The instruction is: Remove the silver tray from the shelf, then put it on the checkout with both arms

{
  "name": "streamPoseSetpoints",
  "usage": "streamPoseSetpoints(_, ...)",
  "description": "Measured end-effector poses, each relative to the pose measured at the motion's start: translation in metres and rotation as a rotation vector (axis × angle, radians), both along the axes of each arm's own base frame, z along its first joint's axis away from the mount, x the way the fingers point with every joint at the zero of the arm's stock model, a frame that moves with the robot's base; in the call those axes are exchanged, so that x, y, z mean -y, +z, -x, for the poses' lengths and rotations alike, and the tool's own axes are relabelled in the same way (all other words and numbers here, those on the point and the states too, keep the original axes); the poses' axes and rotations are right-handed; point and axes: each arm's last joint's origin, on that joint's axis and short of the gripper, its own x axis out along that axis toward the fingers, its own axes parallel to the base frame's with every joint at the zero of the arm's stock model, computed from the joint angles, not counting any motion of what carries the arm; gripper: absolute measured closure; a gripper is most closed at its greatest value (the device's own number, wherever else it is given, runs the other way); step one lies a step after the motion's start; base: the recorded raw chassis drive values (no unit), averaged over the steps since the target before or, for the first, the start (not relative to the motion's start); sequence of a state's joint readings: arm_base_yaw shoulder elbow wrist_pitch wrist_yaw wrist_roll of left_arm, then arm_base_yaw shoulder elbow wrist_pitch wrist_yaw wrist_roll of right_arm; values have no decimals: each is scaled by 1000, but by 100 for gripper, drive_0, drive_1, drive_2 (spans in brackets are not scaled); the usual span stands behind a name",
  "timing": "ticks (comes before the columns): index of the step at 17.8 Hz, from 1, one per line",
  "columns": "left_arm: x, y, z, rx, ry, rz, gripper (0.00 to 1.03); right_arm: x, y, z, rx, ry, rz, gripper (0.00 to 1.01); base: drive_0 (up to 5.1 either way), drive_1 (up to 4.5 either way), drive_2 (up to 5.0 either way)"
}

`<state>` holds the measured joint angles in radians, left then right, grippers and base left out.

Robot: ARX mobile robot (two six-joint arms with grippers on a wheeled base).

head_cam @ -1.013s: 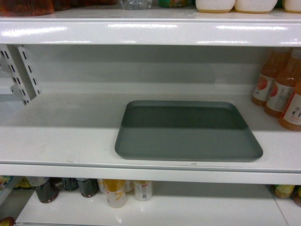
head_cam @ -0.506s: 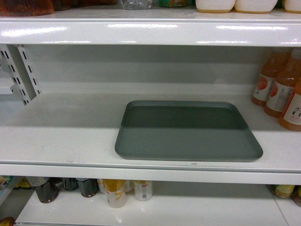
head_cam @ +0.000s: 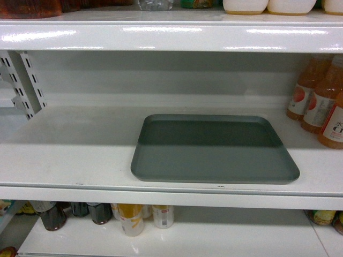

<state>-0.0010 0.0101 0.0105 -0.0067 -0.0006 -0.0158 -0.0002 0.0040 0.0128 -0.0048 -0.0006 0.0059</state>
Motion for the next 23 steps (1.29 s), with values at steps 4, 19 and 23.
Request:
streamPoseSetpoints(4,1,-2,1,-137,66,15,5,0,-2,0,-78,37,6,3,0,0,0)
streamPoseSetpoints(19,55,-64,-187,-736,-59,13,5,-14,-48,-139,-590,214,-24,3,0,0,0)
streamPoseSetpoints(23,66,-70,-210,-750,-86,8,5,-13,-53,-161,-606,192,-38,3,0,0,0)
